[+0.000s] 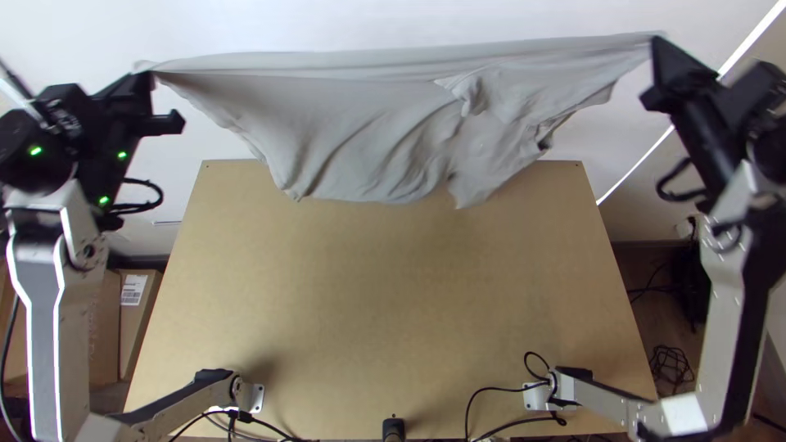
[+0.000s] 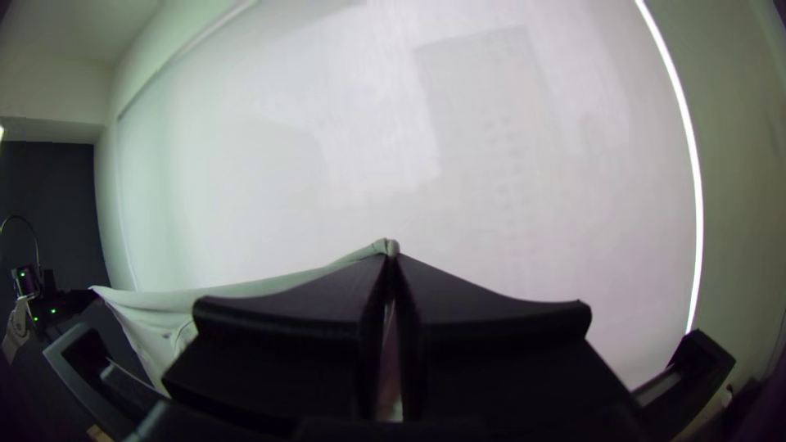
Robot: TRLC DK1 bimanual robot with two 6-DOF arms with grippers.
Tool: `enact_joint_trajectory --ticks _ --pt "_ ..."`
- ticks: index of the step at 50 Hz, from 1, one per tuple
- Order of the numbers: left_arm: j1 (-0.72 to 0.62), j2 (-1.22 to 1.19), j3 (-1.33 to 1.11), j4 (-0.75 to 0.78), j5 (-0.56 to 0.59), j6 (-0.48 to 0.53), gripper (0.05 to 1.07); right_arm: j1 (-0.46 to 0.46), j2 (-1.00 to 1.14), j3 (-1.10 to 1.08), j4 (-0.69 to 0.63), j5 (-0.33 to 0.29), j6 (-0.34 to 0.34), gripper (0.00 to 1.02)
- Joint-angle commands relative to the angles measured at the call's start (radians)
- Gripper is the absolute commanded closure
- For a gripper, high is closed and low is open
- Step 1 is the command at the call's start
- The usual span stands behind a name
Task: Fold the t-shirt
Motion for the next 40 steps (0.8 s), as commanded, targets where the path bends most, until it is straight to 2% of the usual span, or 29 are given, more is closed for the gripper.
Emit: enact_joint_trajectory --ticks 1,7,16,25,33,40 --pt "0.021 -0.124 0.066 0.032 -0.059 -0.002 1.05 -0.040 -0.152 -0.054 0.042 0.049 0.025 1.00" --pt "0.021 -0.209 0.068 0.034 -0.080 0.008 1.05 -0.040 -0.278 -0.127 0.045 0.049 0.027 1.00" --pt "0.021 -0.324 0.046 0.099 -0.105 0.018 1.05 -0.009 -0.410 -0.181 0.048 0.048 0.070 1.00" --pt "0.021 -0.376 0.043 0.009 -0.109 -0.011 1.05 0.060 -0.450 -0.166 0.026 0.048 0.097 1.00" --pt "-0.017 -0.454 -0.140 -0.080 -0.086 -0.041 1.05 0.068 -0.430 -0.205 -0.034 0.046 0.148 1.00" --pt "-0.077 -0.546 -0.422 -0.167 -0.050 -0.069 1.05 0.117 -0.445 -0.399 -0.103 0.045 0.191 1.00"
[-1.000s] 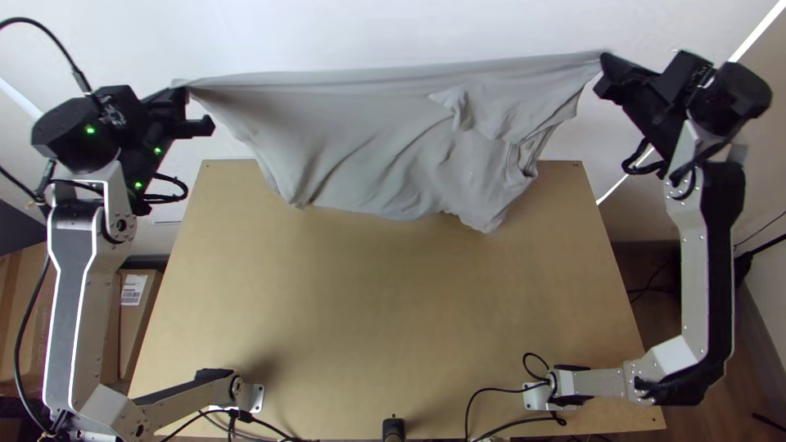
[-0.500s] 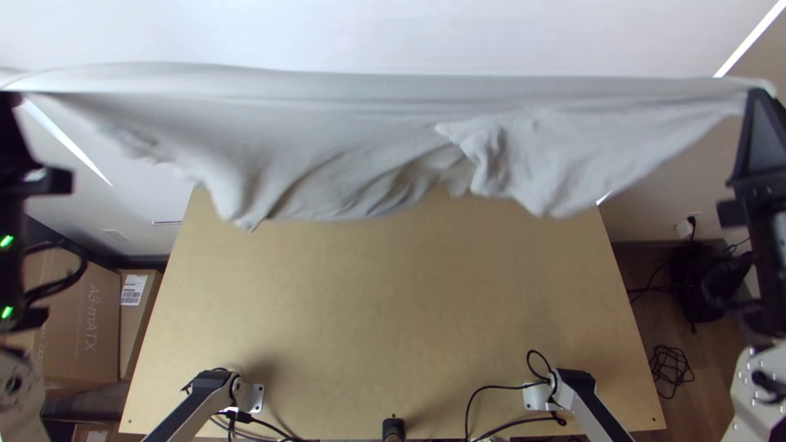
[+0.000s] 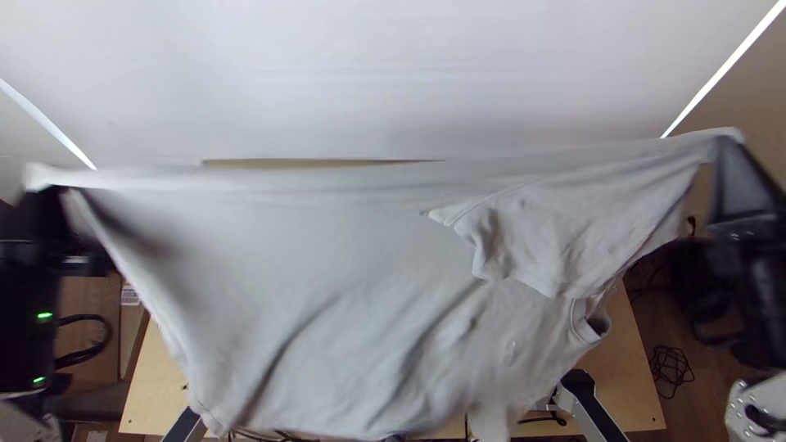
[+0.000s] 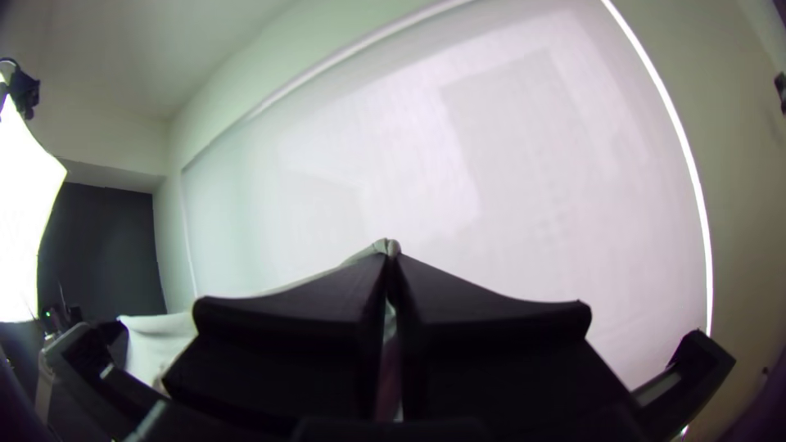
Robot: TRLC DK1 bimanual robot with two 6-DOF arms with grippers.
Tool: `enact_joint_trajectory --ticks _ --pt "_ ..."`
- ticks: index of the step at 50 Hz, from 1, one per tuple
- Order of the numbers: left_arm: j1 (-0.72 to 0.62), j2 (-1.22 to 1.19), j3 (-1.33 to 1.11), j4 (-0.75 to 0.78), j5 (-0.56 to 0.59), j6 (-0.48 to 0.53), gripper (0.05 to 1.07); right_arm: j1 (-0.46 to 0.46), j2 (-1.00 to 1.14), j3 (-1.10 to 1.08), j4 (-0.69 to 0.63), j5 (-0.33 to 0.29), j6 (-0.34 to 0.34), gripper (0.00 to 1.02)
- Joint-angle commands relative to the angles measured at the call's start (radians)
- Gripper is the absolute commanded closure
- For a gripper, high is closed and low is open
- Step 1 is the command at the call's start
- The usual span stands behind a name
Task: Fold the t-shirt
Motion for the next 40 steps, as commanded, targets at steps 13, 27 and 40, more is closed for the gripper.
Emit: enact_joint_trajectory --ticks 13,27,40 --pt "-0.022 -0.174 -0.712 0.016 0.122 -0.042 1.05 0.049 -0.035 -0.638 -0.085 0.035 0.089 1.00" --pt "0.012 0.043 -0.911 0.234 0.183 -0.050 1.05 0.029 0.155 -0.886 0.105 0.037 0.078 1.00" --pt "0.035 0.384 -0.867 0.441 0.197 -0.057 1.05 0.015 0.508 -0.817 0.283 0.035 0.054 1.00"
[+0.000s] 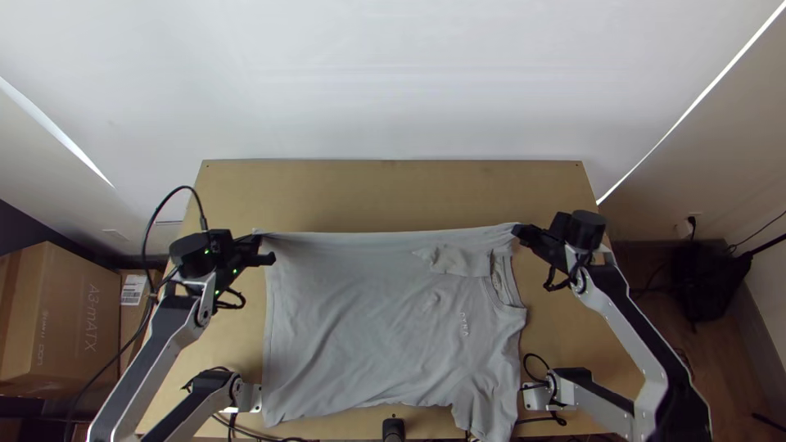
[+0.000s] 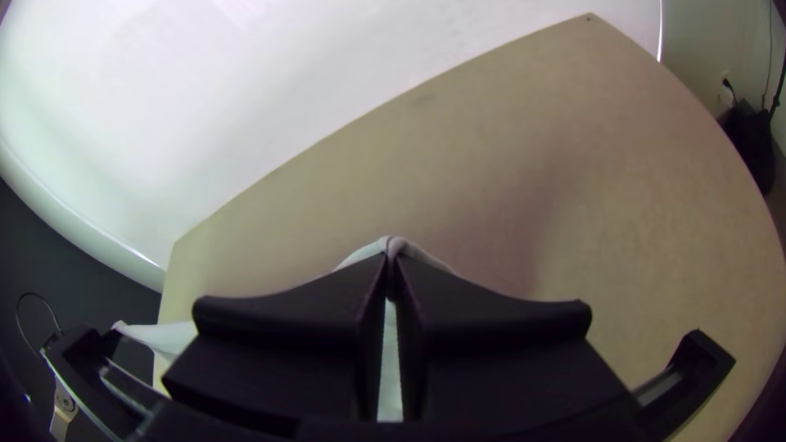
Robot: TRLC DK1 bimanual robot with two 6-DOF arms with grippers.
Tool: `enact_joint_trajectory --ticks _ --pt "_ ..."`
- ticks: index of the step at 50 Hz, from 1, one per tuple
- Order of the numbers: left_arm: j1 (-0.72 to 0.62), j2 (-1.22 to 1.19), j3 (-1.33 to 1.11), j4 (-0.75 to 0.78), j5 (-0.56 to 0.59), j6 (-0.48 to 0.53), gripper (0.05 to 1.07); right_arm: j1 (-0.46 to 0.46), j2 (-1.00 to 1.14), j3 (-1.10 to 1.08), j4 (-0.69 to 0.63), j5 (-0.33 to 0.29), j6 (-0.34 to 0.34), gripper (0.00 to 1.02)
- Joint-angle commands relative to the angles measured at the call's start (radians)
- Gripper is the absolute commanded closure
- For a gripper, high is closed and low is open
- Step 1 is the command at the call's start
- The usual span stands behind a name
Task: Fold the t-shirt
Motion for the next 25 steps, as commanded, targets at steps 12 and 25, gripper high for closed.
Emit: enact_joint_trajectory --ticks 12,25 --pt "0.015 0.419 0.178 0.144 0.006 -0.034 1.05 -0.008 0.384 0.221 0.079 0.008 -0.052 1.00" --pt "0.022 0.672 0.361 0.174 0.007 -0.031 1.05 -0.018 0.585 0.419 0.079 0.008 -0.072 1.00"
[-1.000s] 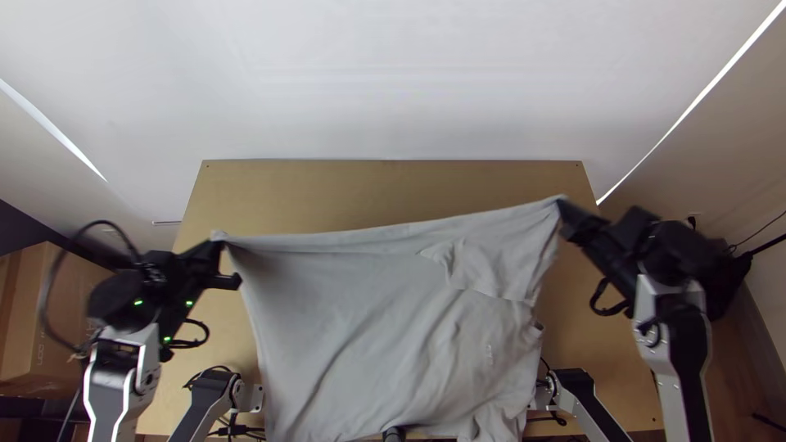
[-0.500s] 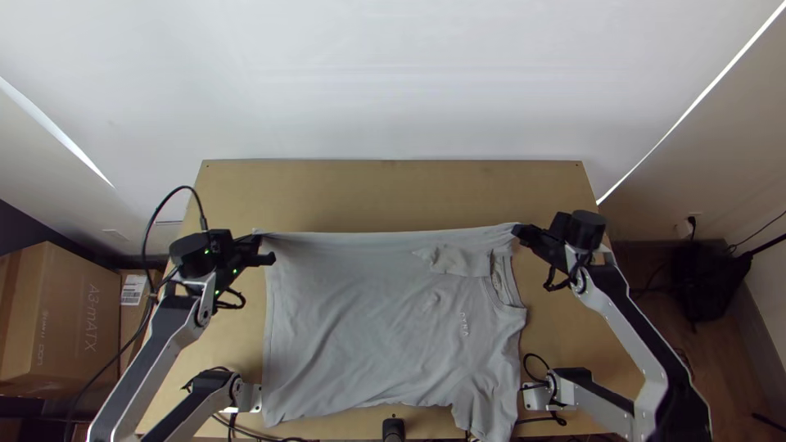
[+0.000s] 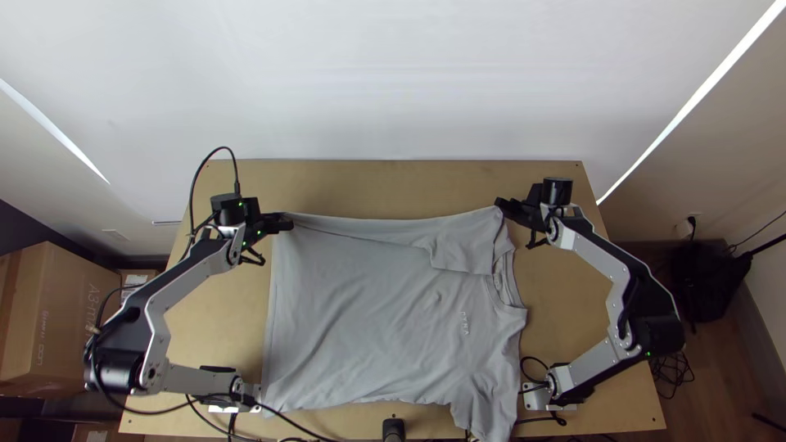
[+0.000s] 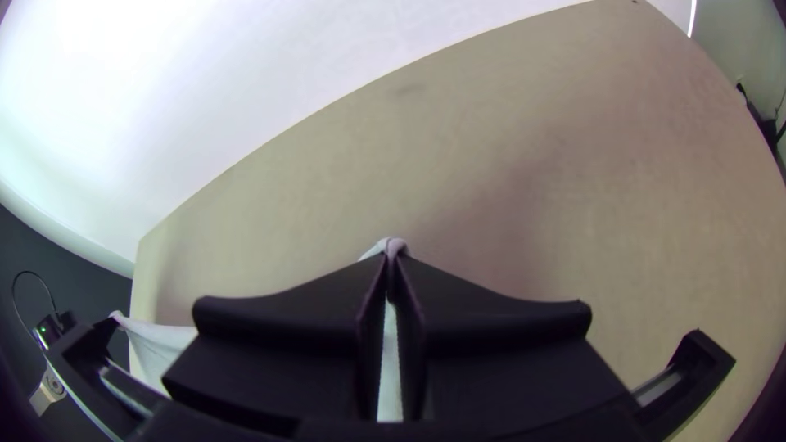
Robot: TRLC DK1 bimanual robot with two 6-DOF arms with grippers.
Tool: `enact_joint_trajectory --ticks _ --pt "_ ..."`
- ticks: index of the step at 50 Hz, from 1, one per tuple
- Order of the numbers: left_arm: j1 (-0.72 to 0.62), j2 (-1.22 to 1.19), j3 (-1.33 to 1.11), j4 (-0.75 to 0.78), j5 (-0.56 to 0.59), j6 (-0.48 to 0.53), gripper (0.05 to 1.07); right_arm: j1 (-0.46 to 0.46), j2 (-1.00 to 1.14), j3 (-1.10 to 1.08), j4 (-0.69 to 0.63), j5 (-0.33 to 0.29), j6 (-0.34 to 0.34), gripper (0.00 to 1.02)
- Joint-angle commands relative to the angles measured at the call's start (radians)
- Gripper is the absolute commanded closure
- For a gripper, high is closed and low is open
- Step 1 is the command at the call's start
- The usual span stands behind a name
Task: Fold the t-shirt
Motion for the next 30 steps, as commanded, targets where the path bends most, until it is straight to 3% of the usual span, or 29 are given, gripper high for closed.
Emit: enact_joint_trajectory --ticks 1,30 --pt "0.018 0.100 0.100 0.028 0.001 -0.019 1.05 -0.018 0.079 0.092 0.016 0.008 -0.011 1.00" --pt "0.027 0.439 0.445 0.029 0.001 -0.031 1.05 -0.027 0.420 0.506 0.012 0.043 -0.019 1.00"
